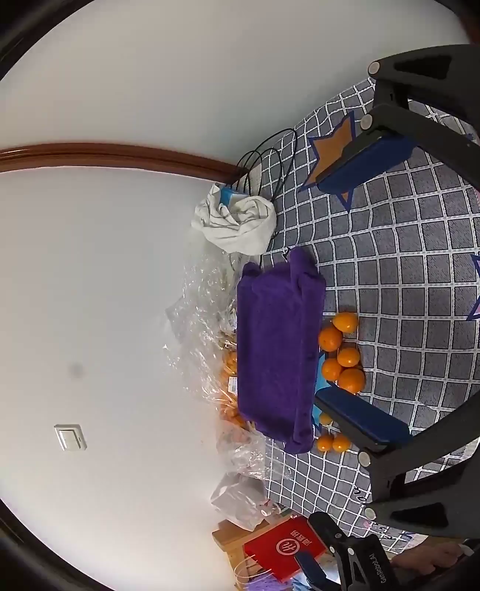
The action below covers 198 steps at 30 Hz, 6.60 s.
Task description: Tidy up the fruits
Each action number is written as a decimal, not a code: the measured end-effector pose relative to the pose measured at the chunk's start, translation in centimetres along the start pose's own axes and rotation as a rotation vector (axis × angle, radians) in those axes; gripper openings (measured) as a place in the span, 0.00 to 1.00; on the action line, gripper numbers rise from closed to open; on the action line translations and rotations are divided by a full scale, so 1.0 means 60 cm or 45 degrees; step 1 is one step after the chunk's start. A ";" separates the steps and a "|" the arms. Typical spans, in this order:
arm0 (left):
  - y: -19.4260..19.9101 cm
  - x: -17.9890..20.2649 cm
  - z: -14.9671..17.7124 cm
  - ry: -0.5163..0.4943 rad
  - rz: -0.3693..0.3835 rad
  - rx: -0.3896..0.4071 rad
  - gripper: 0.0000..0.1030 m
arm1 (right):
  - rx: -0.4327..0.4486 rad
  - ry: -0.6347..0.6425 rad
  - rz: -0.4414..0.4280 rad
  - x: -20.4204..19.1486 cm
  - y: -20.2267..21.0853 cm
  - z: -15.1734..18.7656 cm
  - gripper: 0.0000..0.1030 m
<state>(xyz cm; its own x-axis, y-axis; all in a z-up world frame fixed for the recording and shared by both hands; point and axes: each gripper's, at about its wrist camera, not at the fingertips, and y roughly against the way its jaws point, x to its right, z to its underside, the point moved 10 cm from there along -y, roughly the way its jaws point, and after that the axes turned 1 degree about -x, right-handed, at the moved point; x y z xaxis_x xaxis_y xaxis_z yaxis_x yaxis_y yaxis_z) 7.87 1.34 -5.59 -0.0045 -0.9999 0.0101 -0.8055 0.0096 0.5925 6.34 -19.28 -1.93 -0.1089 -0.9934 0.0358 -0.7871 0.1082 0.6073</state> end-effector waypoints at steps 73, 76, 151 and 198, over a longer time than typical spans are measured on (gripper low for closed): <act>0.004 0.002 0.000 0.006 0.009 0.002 1.00 | 0.041 0.008 -0.018 -0.013 0.018 -0.007 1.00; 0.004 0.004 0.000 0.004 0.014 0.002 1.00 | 0.041 0.009 -0.020 -0.013 0.018 -0.007 1.00; -0.295 -0.054 0.153 0.084 0.128 -0.473 0.32 | -0.343 0.042 -0.150 -0.019 -0.335 0.164 0.32; -0.435 -0.071 -0.108 0.128 0.098 -0.323 0.32 | -0.248 0.078 -0.227 -0.076 -0.509 -0.076 0.32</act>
<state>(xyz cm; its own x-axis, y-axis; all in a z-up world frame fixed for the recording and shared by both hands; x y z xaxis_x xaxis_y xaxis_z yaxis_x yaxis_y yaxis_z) 32.74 5.36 -15.87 0.0091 -0.9908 0.1351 -0.6312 0.0991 0.7693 33.64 -18.23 -17.05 0.0623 -0.9972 -0.0413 -0.6580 -0.0721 0.7495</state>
